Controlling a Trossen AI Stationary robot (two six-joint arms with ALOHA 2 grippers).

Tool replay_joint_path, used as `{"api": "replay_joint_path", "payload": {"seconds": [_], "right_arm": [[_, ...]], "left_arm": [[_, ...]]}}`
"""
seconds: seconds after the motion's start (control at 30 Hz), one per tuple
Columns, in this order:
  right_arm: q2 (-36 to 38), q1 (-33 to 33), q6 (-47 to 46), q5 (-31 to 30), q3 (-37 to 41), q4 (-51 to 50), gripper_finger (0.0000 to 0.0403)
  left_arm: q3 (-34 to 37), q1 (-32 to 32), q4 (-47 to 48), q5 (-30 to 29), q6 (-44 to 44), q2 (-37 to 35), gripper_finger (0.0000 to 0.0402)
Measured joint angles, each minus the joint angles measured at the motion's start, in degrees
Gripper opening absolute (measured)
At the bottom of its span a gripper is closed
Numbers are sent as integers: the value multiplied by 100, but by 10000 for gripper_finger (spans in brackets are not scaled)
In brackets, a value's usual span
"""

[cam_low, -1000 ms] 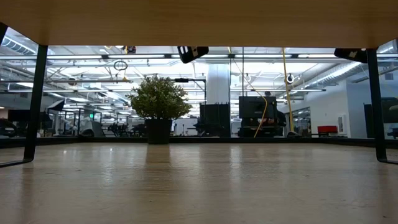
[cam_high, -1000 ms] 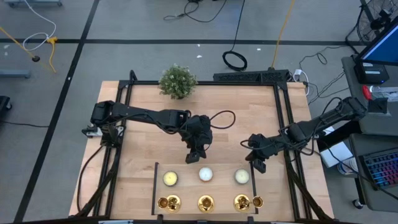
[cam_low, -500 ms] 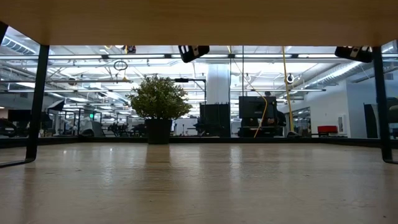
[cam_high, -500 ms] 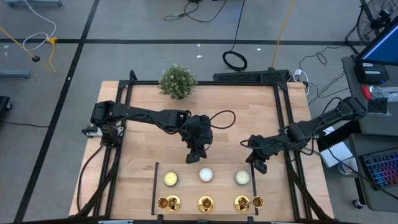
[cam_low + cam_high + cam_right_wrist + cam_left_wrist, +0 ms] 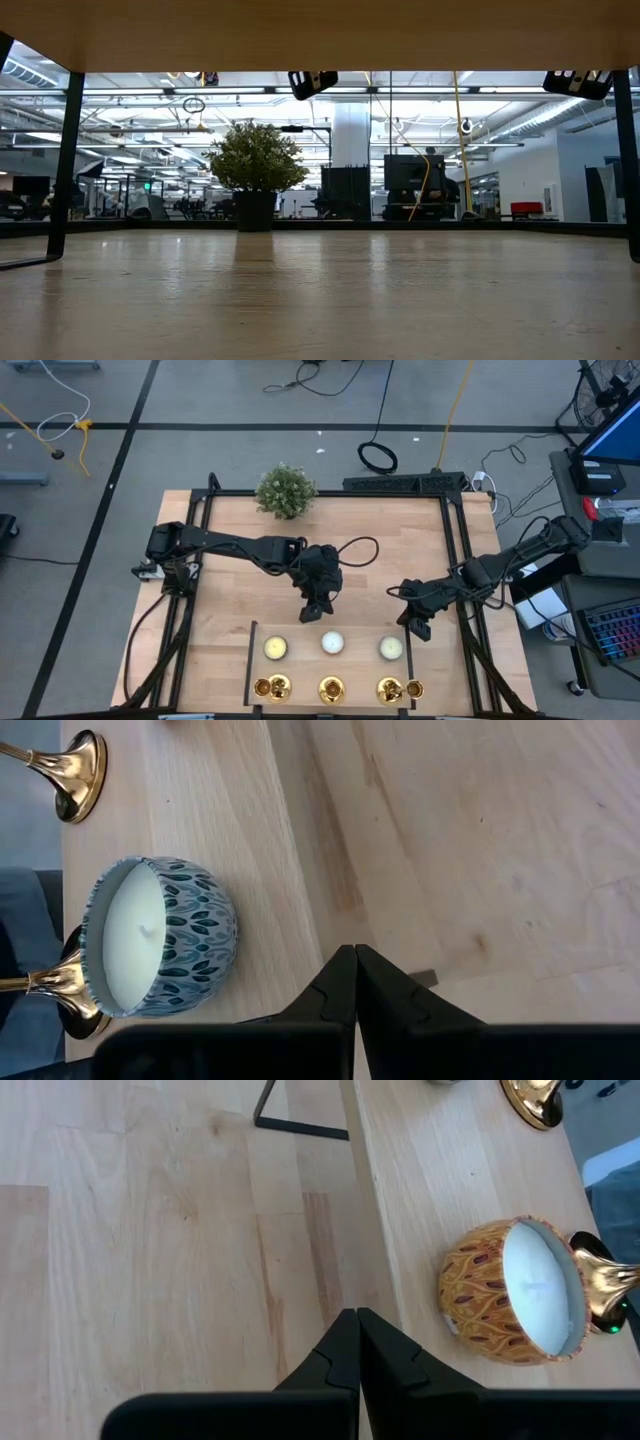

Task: Pick & Place candle stick holders
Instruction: Adjust the shelf, then adjust the yellow patterned scented candle on the shelf

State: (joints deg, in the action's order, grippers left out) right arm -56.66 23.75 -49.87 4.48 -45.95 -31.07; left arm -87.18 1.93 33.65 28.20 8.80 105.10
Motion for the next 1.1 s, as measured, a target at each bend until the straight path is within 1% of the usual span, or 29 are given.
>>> {"api": "replay_joint_path", "payload": {"seconds": [0.27, 0.47, 0.87, 0.93, 1.1], "right_arm": [[0, 0, 15, -183, 0, 0, 0], [0, 0, 61, -463, 0, 0, 0], [0, 0, -42, -382, 0, -2, 0], [0, 0, -46, -287, 0, -2, 0], [-2, 0, -46, -264, 0, -2, 0]], "left_arm": [[0, -15, 31, -130, -6, 0, 0], [0, -141, 207, -233, -111, 0, 0], [-2, -229, 273, -227, -297, 0, 0], [-2, -246, 272, -224, -310, 0, 0], [-2, -293, 275, -122, -308, 0, 0]]}}
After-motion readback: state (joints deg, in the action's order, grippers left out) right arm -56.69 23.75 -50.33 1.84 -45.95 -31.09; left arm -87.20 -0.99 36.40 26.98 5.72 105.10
